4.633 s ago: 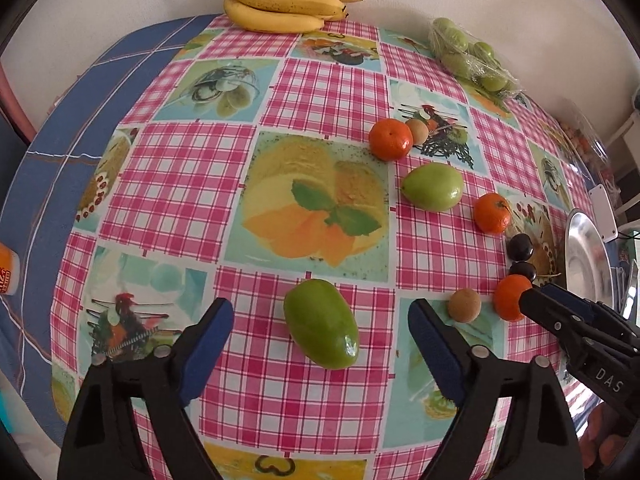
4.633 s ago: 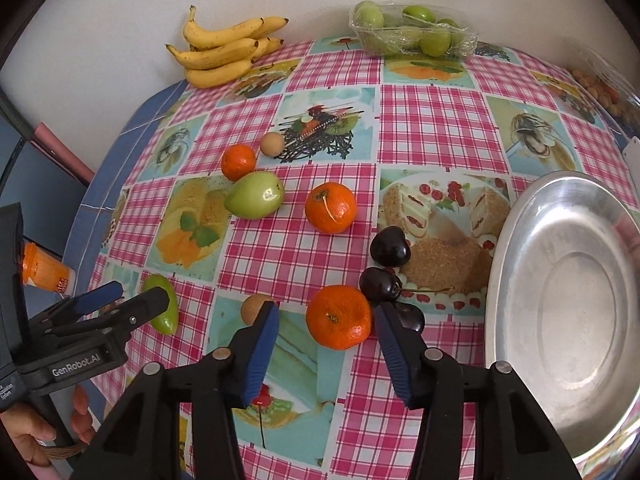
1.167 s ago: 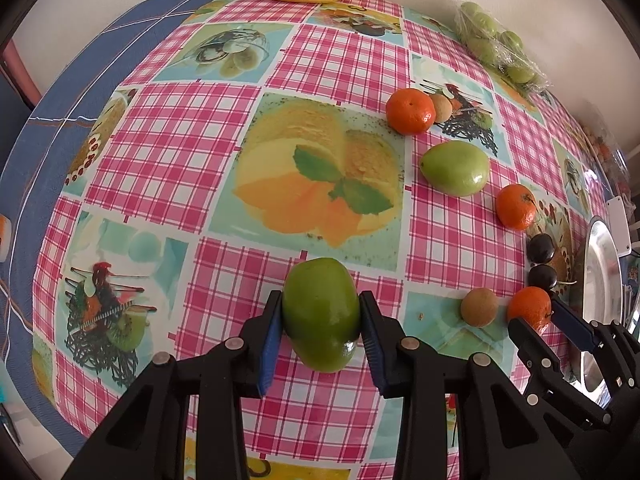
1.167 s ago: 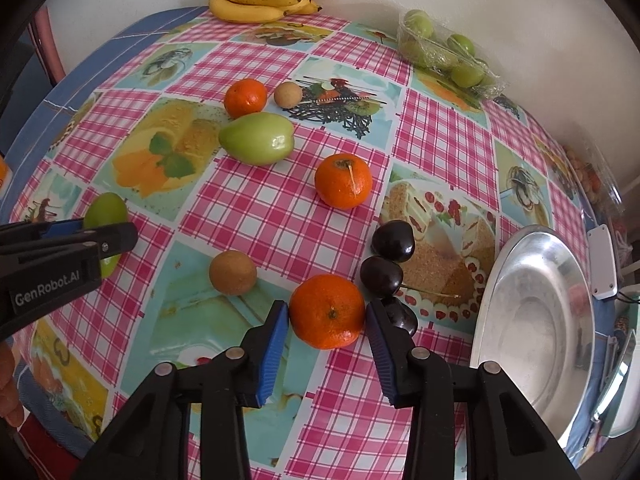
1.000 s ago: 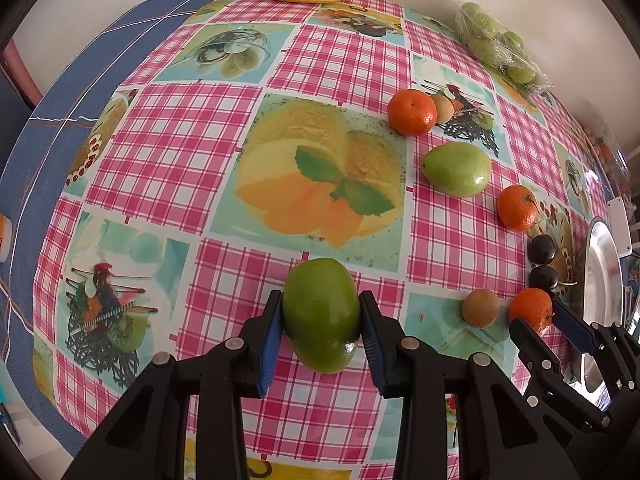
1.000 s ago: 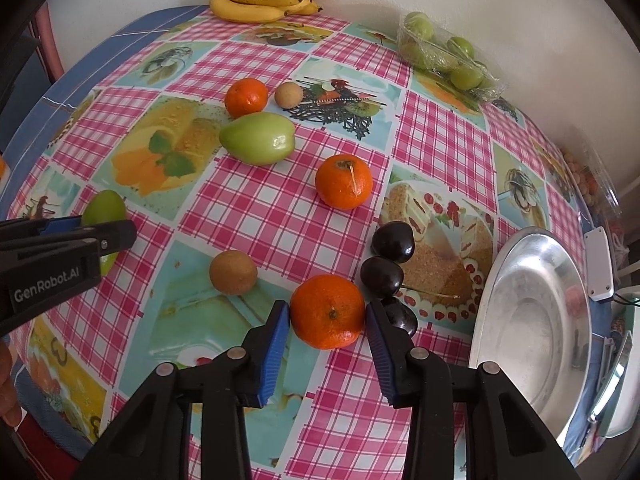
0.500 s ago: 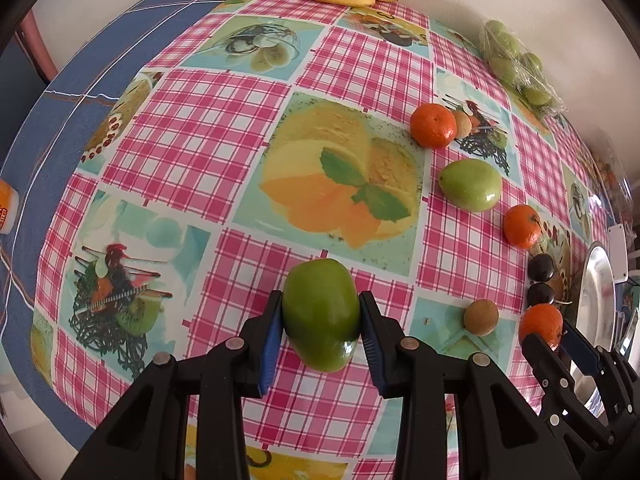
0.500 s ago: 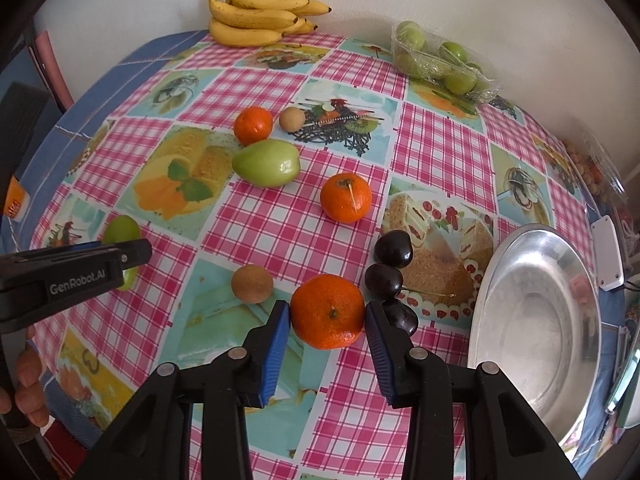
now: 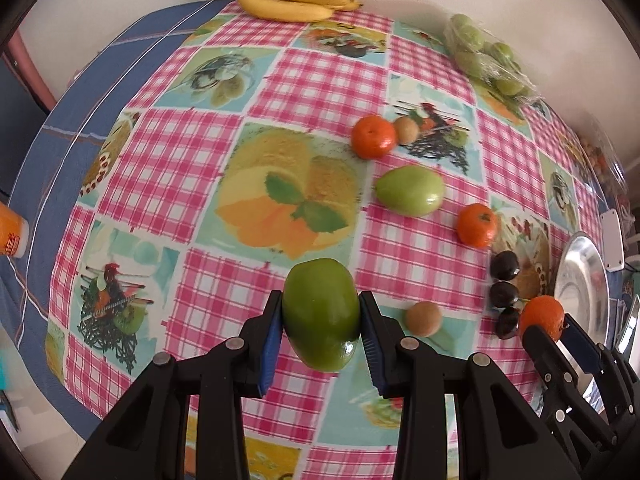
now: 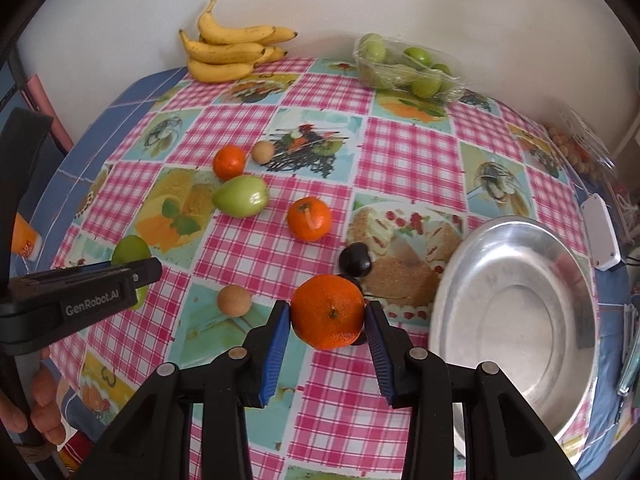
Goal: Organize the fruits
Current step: 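Place the tangerine in the steel bowl with the right tool while the left tool carries the mango over it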
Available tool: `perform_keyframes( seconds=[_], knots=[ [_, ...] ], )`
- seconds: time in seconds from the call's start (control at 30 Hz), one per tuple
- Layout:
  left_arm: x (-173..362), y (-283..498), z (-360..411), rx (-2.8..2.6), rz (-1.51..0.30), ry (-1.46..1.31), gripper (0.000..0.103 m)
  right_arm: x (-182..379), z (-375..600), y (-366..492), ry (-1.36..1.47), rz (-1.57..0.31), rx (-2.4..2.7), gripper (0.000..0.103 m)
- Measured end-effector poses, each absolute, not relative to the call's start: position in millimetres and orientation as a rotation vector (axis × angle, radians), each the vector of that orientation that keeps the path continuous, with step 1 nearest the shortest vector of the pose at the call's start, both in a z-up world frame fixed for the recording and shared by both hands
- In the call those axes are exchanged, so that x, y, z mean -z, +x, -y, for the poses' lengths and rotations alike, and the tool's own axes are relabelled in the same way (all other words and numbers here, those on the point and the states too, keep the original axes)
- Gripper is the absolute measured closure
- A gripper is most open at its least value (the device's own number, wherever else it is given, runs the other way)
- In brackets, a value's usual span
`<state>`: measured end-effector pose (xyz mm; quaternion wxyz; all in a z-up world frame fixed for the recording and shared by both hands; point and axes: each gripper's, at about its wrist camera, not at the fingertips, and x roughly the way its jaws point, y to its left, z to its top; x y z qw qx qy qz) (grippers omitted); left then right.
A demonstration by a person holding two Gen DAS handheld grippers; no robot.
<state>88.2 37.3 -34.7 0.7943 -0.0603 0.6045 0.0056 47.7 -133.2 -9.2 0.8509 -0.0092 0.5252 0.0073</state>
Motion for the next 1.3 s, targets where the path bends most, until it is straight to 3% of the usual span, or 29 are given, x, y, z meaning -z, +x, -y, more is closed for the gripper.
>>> perform_keyframes(
  seconds=[0.4,0.83,1.3],
  knots=[
    [8,98,73,0.153,-1.275,0.004,0.065,9,230,40,0.139,-1.111,0.173,0.062],
    [17,94,195,0.317,-1.283,0.16,0.064,20,329,17,0.416,-1.089,0.321,0.062],
    [54,94,233,0.347,-1.327,0.201,0.064,42,358,15,0.479,-1.135,0.387,0.061]
  ],
)
